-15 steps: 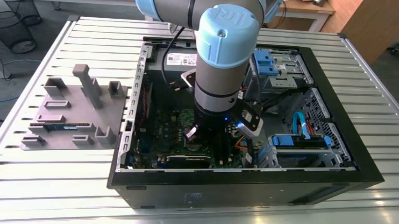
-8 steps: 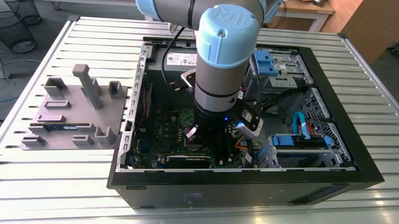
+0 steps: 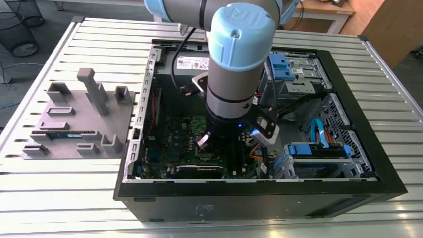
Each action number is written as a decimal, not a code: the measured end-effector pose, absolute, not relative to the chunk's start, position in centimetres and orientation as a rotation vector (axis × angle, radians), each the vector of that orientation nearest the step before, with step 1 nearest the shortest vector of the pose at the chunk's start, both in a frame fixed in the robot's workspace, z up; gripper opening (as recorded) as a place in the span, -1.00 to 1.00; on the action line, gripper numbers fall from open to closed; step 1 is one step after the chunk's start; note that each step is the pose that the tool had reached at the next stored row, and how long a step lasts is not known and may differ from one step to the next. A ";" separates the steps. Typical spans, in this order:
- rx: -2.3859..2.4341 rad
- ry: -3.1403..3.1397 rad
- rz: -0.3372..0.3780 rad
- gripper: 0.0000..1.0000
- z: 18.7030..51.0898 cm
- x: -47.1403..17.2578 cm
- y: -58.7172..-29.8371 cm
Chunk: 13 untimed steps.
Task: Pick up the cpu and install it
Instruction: 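Install the first cpu locking lever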
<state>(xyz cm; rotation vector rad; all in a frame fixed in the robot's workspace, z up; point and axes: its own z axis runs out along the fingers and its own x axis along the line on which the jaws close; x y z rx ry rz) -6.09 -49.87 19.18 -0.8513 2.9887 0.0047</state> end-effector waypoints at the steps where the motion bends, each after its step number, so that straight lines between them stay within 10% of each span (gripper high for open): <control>1: -0.851 2.989 0.005 -0.79 19.3 -6.1 -49.9; 13: -0.849 2.990 0.005 -0.79 20.9 -6.1 -49.9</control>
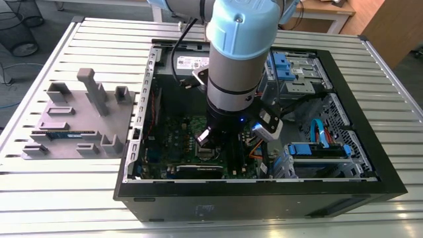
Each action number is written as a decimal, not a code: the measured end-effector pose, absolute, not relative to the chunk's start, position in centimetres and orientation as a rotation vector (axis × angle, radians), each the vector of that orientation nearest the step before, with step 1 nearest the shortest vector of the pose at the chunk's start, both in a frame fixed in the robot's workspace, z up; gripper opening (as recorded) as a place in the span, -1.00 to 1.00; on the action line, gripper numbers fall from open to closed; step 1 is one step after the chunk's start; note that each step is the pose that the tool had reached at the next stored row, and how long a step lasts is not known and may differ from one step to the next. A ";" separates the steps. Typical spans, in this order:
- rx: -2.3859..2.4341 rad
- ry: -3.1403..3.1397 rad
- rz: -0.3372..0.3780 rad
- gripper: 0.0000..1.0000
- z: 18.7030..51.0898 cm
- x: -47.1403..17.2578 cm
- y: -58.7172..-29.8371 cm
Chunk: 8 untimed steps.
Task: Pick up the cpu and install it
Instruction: 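Install the first cpu locking lever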
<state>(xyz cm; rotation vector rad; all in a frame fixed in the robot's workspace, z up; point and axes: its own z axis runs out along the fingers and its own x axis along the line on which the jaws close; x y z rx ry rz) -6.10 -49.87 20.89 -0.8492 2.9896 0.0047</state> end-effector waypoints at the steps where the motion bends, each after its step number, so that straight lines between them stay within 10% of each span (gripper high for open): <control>1: -0.849 2.990 0.005 -0.79 20.9 -6.1 -49.9; 8: -0.849 2.988 0.004 -0.79 20.9 -7.3 -49.9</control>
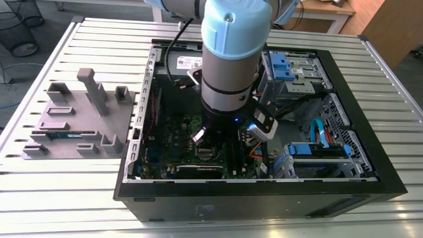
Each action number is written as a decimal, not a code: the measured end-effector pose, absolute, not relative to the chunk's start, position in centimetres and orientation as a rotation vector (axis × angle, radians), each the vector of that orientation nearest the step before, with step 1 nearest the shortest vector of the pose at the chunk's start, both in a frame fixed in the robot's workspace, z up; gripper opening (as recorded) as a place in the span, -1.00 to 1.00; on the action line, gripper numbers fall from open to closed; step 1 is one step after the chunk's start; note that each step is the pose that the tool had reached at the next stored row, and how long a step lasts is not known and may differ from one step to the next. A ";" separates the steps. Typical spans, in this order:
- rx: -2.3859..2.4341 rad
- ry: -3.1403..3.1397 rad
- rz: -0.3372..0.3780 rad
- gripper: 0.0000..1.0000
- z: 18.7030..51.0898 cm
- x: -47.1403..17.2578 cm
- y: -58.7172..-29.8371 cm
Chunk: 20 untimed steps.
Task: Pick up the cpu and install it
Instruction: 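Install the first cpu locking lever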
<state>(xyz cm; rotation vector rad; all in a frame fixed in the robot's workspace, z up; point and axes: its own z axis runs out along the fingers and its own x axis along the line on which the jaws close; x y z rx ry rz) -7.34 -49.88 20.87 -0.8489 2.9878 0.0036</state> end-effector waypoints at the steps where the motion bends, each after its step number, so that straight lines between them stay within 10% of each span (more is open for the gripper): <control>1: -0.848 2.987 0.003 -0.79 20.9 -7.7 -49.9; 20: -0.846 2.979 -0.001 -0.79 23.4 -8.8 -49.9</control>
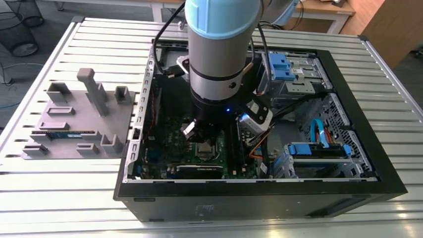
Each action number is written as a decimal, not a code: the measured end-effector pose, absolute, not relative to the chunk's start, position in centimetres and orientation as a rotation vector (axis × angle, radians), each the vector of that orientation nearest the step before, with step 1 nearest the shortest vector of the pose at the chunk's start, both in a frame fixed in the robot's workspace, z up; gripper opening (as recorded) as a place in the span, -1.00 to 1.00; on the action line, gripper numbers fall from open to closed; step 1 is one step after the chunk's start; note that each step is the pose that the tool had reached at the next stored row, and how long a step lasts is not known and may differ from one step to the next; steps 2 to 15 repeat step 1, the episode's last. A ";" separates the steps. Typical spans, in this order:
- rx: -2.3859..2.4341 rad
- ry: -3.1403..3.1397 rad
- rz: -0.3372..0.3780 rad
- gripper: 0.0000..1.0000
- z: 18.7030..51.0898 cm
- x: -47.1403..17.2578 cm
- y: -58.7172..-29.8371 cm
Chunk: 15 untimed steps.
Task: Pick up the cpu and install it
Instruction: 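Install the first cpu locking lever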
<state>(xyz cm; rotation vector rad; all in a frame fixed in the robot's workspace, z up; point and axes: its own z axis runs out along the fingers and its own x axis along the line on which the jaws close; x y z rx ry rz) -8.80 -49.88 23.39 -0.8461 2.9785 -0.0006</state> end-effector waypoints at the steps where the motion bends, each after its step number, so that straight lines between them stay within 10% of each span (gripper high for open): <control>1: -0.846 2.979 -0.001 -0.79 23.4 -8.8 -49.9; 15: -0.846 2.979 -0.001 -0.79 23.4 -8.8 -49.9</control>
